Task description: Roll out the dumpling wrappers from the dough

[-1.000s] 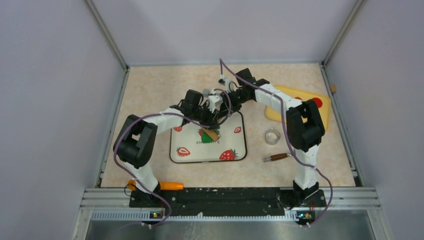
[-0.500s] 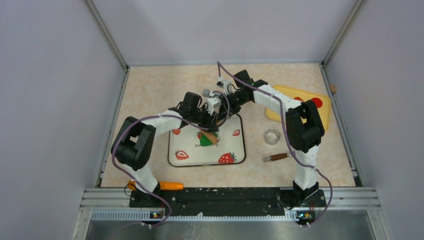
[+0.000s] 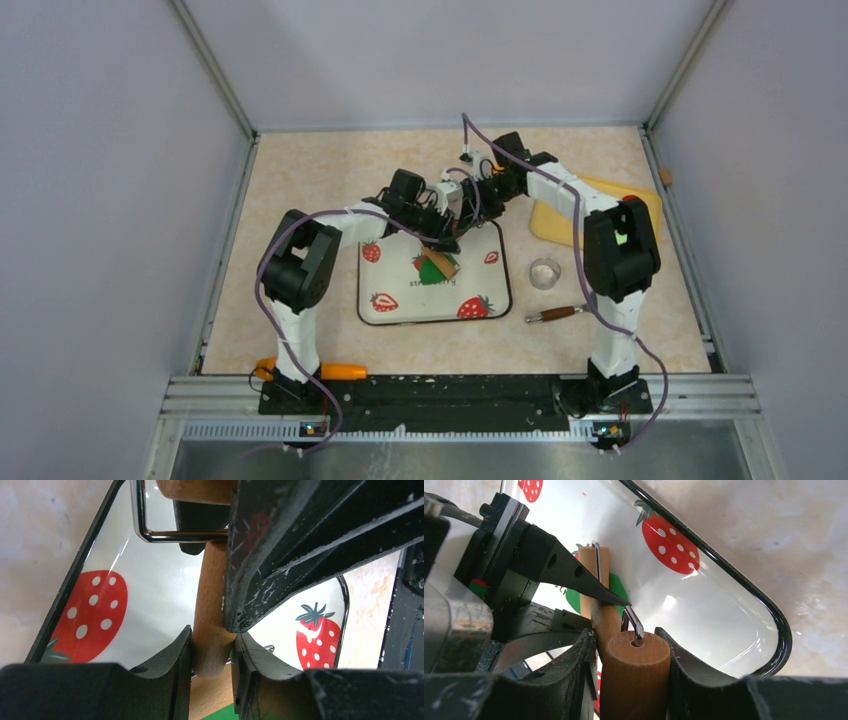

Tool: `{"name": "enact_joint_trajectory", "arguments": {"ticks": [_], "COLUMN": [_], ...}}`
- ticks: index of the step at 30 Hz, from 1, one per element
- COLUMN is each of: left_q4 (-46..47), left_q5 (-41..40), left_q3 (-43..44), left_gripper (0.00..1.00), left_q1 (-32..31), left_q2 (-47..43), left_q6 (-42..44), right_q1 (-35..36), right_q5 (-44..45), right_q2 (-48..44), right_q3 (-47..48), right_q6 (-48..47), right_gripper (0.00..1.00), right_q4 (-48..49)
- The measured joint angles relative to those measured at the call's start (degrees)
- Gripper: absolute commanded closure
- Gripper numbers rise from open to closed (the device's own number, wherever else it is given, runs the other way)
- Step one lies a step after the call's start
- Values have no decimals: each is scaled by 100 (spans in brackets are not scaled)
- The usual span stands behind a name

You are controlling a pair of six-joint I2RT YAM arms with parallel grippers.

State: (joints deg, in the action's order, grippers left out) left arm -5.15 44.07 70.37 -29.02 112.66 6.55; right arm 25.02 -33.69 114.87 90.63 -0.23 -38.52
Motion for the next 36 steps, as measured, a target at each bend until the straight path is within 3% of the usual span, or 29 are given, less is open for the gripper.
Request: {"name": "enact_joint_trajectory", "arguments": {"ticks": [8,15,20,27,29,32,36], "left_q4": [-155,-278,-525,-597,-789,-1440,-2677], "left_q5": [109,2,-140,-448,-446,-544,-841], "left_q3": [763,986,986,713,664,841,1641], "left_gripper": [100,99,60,45,43,48,52], "left_q1": [-76,-92,-153,321,688,1132,1139], "left_q2": [442,190,-225,-960,-1342,-1661,-1115], "left_q6": [-76,-138,-195,-592,-258,817,2310], "right_q1": [-238,-280,-275,-278,-396,-754,-1047], "right_q5": [221,35,-186,-94,-48,70,267], "right_q2": [-39,-129,-479,-533,-616,-940,-1659], "right_q3": [225,778,778,669,542,264,15], "right_q6": [7,-116,-328,-855,-990,-1193,-1410], "right_gripper": [100,100,100,100,100,100,100], "right_q4": [-249,-737,-857,-1154,-1235,-1362,-1471]}}
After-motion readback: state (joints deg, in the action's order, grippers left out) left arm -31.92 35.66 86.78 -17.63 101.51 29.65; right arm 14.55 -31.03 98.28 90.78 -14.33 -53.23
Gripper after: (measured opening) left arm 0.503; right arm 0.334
